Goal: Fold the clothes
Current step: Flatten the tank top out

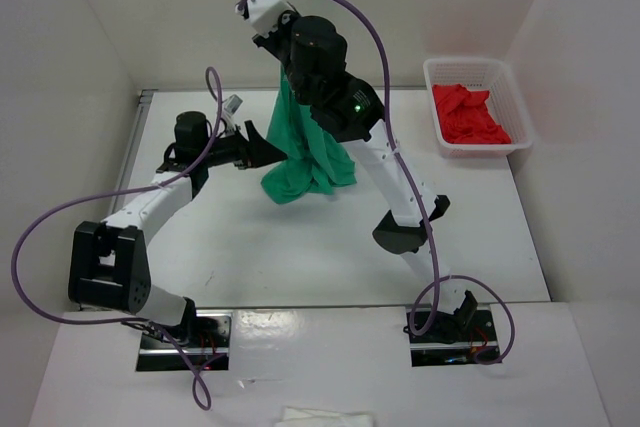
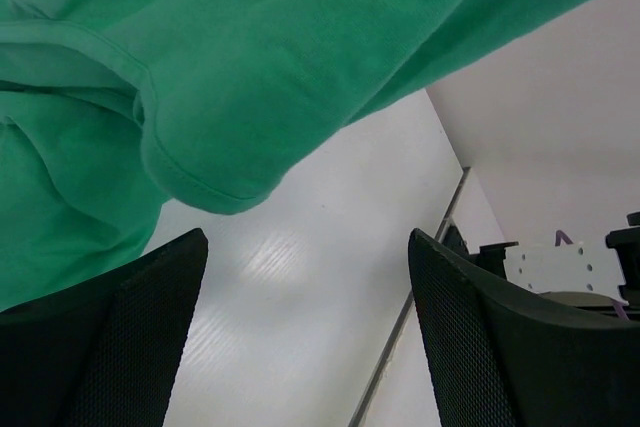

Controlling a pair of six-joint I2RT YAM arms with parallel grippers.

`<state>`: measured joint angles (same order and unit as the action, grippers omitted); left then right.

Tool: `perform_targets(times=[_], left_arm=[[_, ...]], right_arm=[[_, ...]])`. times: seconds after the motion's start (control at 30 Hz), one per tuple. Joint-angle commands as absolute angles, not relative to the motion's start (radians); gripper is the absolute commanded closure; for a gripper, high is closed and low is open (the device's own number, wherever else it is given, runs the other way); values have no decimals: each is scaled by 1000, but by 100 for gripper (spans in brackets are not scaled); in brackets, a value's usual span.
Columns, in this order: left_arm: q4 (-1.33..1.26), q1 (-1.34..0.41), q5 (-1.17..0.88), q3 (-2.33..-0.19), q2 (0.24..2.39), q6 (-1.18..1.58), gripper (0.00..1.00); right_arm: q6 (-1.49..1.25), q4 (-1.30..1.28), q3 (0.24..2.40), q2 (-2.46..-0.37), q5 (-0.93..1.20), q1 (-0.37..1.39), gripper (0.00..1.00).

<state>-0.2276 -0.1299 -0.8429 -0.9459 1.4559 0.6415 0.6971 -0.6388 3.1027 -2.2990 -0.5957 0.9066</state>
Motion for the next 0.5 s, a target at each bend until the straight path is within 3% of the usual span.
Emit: perform_targets(times=[0.0, 0.47], left_arm=[[-291, -129, -827, -939, 1445, 672, 13], [-397, -192, -784, -948, 1560, 779, 15]], right_arm=[[687, -548, 3131, -2298, -614, 911, 100], [660, -538, 3131, -2298, -614, 911, 100]])
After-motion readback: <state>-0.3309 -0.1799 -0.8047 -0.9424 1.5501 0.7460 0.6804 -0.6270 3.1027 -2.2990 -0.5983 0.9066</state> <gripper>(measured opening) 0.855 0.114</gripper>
